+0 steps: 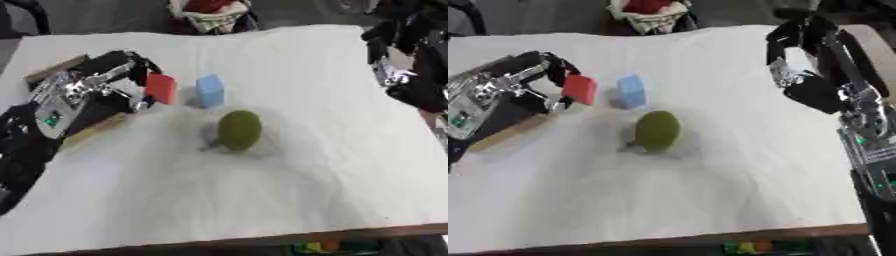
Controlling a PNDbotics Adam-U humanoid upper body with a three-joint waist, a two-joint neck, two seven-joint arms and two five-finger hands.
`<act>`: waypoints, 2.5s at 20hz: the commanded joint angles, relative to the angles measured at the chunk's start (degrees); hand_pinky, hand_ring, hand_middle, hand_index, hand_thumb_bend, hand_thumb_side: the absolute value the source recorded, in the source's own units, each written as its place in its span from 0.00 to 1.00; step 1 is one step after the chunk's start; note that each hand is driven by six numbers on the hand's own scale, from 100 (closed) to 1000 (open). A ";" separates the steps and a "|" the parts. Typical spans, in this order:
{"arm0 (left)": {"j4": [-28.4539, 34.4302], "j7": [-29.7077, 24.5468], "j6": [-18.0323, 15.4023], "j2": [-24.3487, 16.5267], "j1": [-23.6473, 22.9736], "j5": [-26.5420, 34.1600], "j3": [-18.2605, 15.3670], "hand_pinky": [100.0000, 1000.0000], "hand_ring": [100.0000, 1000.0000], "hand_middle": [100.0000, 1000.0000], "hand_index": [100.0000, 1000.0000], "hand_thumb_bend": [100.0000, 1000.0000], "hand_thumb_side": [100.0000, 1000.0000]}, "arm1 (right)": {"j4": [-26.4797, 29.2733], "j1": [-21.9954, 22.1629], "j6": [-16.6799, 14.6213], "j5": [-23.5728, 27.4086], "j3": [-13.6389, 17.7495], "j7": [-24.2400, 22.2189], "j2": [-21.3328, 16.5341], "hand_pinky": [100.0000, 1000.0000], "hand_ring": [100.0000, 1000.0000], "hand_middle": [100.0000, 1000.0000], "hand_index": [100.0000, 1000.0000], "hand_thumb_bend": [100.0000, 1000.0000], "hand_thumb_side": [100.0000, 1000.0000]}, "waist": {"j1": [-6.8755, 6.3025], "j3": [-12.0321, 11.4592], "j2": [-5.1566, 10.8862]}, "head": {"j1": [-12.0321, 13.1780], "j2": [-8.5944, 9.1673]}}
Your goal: Pick up objects on the table and place them in the box.
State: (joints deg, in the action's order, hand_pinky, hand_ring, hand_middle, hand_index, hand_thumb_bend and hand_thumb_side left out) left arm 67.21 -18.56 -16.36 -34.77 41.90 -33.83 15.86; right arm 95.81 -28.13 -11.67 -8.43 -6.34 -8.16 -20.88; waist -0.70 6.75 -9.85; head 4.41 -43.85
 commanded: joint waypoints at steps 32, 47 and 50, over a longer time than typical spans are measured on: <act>-20.76 23.52 12.25 -5.08 -1.38 -9.45 -15.48 0.75 0.80 0.86 0.93 0.43 0.49 | -0.05 -0.89 -0.29 -0.15 0.85 -0.04 -1.32 0.70 0.71 0.57 0.85 0.00 0.36 | 0.15 -0.69 0.97 | -1.49 -0.26; 14.64 24.26 12.55 -6.56 -18.25 15.32 -18.45 0.58 0.69 0.70 0.83 0.06 0.44 | -19.13 -19.53 -2.87 -4.41 -6.45 -5.93 -5.04 0.72 0.73 0.62 0.87 0.00 0.16 | 0.43 -4.66 0.87 | -3.71 -0.26; 20.74 24.02 12.46 -4.70 -21.30 18.67 -18.88 0.57 0.69 0.69 0.83 0.03 0.46 | -24.61 -23.80 -4.51 -7.10 -8.54 -9.41 -3.47 0.74 0.76 0.67 0.89 0.00 0.13 | 0.44 -5.34 0.83 | -4.30 -0.26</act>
State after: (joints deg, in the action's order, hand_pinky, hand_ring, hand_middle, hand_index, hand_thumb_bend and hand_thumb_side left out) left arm 84.74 5.53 -3.95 -38.66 20.20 -16.65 -1.98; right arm 72.67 -50.49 -15.57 -14.33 -14.41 -16.30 -23.96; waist -0.17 1.36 -9.85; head 0.43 -43.86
